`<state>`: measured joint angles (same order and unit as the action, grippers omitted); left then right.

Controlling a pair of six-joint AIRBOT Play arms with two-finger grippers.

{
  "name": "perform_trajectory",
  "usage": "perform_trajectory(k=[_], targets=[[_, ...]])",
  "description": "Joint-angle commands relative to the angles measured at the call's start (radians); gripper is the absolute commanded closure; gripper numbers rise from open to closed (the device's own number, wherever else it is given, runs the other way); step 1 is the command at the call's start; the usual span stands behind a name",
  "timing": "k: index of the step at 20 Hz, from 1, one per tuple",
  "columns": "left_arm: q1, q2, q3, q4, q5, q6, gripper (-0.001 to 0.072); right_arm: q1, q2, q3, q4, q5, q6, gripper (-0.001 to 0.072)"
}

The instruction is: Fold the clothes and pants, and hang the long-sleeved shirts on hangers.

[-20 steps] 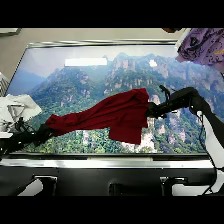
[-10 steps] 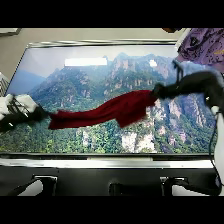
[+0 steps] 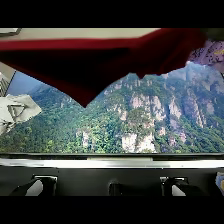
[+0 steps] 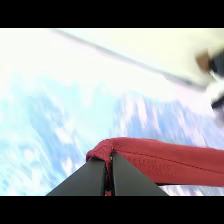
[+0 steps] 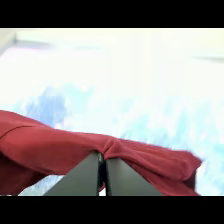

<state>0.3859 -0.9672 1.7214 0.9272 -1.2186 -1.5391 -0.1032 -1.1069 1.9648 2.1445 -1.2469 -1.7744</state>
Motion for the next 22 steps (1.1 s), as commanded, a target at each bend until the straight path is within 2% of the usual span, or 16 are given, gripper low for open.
perform_trajectory(k=[1, 4, 6, 9, 12, 14, 17, 19, 22], targets=[[-0.001, 0.153, 0.117, 0.207, -0.114, -0.131, 0.0693, 0.001, 0.182, 0.051, -0.075, -0.069, 0.041, 0.0683], [-0.001, 0.256, 0.115, 0.349, -0.175, -0.212, 0.0693, 0.001, 0.260, 0.051, -0.082, -0.097, 0.075, 0.0683], [-0.001, 0.265, 0.113, 0.364, -0.192, -0.219, 0.0693, 0.001, 0.244, 0.051, -0.089, -0.098, 0.117, 0.0683], [-0.001, 0.212, 0.018, 0.277, -0.233, -0.157, 0.0693, 0.001, 0.122, 0.050, -0.075, -0.134, 0.207, 0.0683], [-0.016, 0.116, -0.202, 0.187, -0.212, -0.094, 0.0693, 0.001, -0.108, 0.050, -0.023, -0.262, 0.282, 0.0683], [-0.055, 0.032, -0.369, 0.188, -0.124, -0.071, 0.0693, 0.003, -0.293, 0.050, 0.012, -0.333, 0.310, 0.0683], [-0.137, -0.142, -0.595, 0.187, 0.112, -0.066, 0.0692, 0.035, -0.571, 0.050, 0.016, -0.340, 0.312, 0.0682], [-0.189, -0.291, -0.661, 0.186, 0.241, -0.069, 0.0693, 0.076, -0.748, 0.050, 0.016, -0.251, 0.282, 0.0682], [-0.240, -0.505, -0.646, 0.137, 0.334, -0.069, 0.0692, 0.135, -0.944, 0.050, 0.018, -0.028, 0.274, 0.0682]])
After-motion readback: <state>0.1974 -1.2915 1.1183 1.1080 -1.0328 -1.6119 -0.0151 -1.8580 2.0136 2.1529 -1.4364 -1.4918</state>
